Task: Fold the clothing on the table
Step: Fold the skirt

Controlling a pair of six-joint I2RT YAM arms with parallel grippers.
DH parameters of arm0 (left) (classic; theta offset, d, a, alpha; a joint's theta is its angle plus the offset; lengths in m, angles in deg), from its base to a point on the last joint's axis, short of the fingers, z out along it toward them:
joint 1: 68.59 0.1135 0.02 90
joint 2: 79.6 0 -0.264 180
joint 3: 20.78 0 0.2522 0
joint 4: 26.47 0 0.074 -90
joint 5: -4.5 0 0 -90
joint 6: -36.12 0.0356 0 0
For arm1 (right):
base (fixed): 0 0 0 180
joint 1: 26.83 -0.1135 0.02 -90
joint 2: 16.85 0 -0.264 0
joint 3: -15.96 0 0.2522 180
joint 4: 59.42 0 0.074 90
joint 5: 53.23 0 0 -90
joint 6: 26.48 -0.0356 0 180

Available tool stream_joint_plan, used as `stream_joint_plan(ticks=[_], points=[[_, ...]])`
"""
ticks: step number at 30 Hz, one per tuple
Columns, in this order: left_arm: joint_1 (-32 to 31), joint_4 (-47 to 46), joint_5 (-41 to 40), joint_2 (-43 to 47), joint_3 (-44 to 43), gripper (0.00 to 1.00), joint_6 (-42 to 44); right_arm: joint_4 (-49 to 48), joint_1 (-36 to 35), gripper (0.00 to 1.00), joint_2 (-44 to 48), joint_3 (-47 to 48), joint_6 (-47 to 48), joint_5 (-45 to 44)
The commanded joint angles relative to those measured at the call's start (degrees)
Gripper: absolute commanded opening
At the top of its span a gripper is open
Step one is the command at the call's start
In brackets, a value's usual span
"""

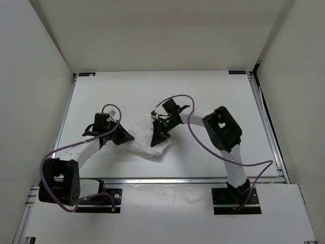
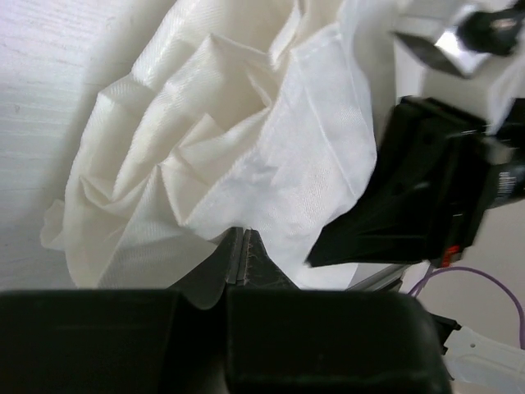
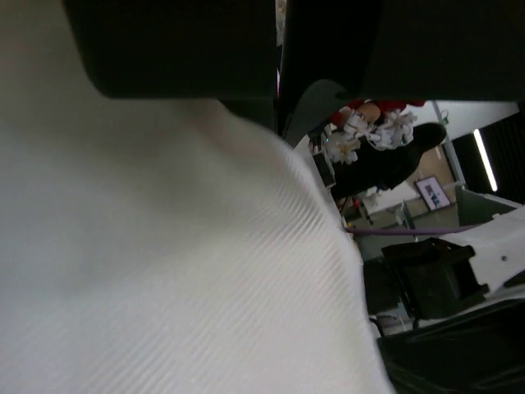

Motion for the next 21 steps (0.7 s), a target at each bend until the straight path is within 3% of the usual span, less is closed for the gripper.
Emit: stream_joint_plan(ticks=[1,2,4,5,8,15,21], points=[[0.84,-0.25,-0.97,0.64,-3.04,0.0,0.27,2.97,4.1,0.0,7.86,3.77,3.41,-2.53],[0.15,0.36,-0.8,0.9,-3.13,0.0,0.62,2.36,5.41,0.05,10.22,3.95,3.14,-2.0],[-0.03,0.89,-2.03,0.73,-3.74,0.0,0.71,0.61,7.17,0.28,13.4,3.87,1.57,-0.68],[-0.38,0.98,-2.38,0.73,-3.57,0.0,0.62,-0.1,8.57,0.31,15.41,3.09,0.86,-0.24],[-1.52,0.81,-2.47,1.34,-2.78,0.0,-0.25,-0.19,11.39,0.35,20.51,-1.03,0.68,-2.34],[-6.18,11.52,-16.6,3.72,-2.17,0.0,2.73,-1.25,18.15,0.35,33.69,-12.82,-0.29,-7.61],[-8.28,4.17,-19.42,-4.44,0.21,0.0,2.38,-1.08,22.29,0.36,43.89,-20.56,-1.86,-12.0]])
